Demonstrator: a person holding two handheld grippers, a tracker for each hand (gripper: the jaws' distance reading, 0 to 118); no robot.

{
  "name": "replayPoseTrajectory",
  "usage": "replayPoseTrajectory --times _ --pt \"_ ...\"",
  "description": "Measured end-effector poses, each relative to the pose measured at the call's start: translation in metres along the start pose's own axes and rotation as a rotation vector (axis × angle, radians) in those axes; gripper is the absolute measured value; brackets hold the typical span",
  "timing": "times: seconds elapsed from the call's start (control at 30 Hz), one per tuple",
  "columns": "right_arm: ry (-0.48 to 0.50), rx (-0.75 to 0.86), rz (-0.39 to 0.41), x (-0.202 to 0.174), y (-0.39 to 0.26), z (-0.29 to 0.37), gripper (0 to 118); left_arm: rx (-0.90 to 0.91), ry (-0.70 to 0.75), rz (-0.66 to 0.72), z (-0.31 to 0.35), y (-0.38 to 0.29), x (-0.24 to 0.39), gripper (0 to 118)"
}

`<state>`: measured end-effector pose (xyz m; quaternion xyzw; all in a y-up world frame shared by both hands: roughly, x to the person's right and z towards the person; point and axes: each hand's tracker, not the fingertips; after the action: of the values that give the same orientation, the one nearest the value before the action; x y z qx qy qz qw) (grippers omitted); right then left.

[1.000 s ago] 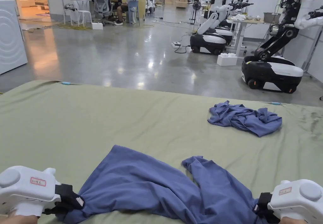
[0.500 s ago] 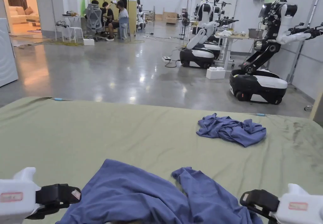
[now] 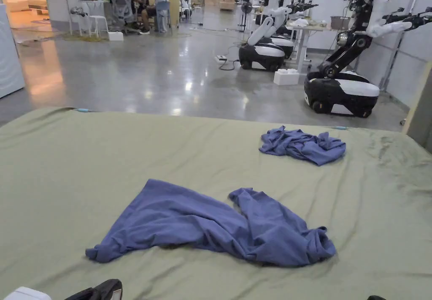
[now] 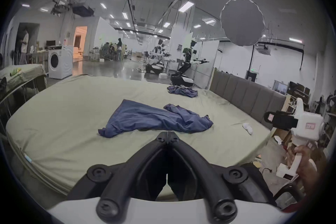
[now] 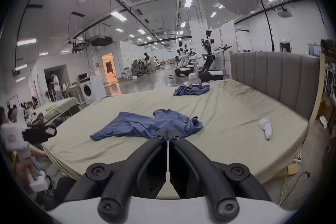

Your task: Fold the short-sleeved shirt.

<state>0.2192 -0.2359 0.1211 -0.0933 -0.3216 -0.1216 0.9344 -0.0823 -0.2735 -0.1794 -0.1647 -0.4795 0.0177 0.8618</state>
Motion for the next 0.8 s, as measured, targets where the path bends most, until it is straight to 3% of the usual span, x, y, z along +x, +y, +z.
replayPoseTrajectory --times 0.17,0.37,0.4,0.43,0.47,0.53,0.6,0.67,0.73,0.8 --pt "0.012 0.012 -0.002 0.004 0.011 -0.002 4 -0.001 -0.025 -0.021 0.01 0.029 0.014 0" --pt "0.031 -0.013 -0.042 0.01 0.015 -0.021 4 -0.068 -0.052 0.143 -0.058 0.071 -0.02 1" --pt "0.033 -0.027 -0.037 0.01 0.013 -0.027 4 -0.091 -0.076 0.181 -0.086 0.084 -0.032 29" --pt "0.036 -0.044 -0.033 0.011 0.009 -0.034 4 -0.111 -0.109 0.217 -0.12 0.098 -0.046 64" --pt "0.041 -0.064 -0.031 0.011 0.005 -0.042 4 -0.142 -0.108 0.234 -0.161 0.113 -0.059 89" --pt "0.055 -0.099 -0.036 0.012 -0.001 -0.057 4 -0.302 -0.105 0.294 -0.255 0.135 -0.089 92" --pt "0.067 -0.146 -0.047 0.013 -0.007 -0.076 4 -0.464 -0.001 0.349 -0.356 0.14 -0.119 92" --pt "0.071 -0.172 -0.074 0.016 -0.011 -0.092 4 -0.6 0.181 0.25 -0.438 0.126 -0.14 92" --pt "0.088 -0.21 -0.125 0.019 -0.013 -0.104 4 -0.706 0.271 0.183 -0.488 0.102 -0.156 92" --pt "0.088 -0.213 -0.121 0.023 -0.014 -0.111 4 -0.761 0.304 0.152 -0.519 0.081 -0.165 92"
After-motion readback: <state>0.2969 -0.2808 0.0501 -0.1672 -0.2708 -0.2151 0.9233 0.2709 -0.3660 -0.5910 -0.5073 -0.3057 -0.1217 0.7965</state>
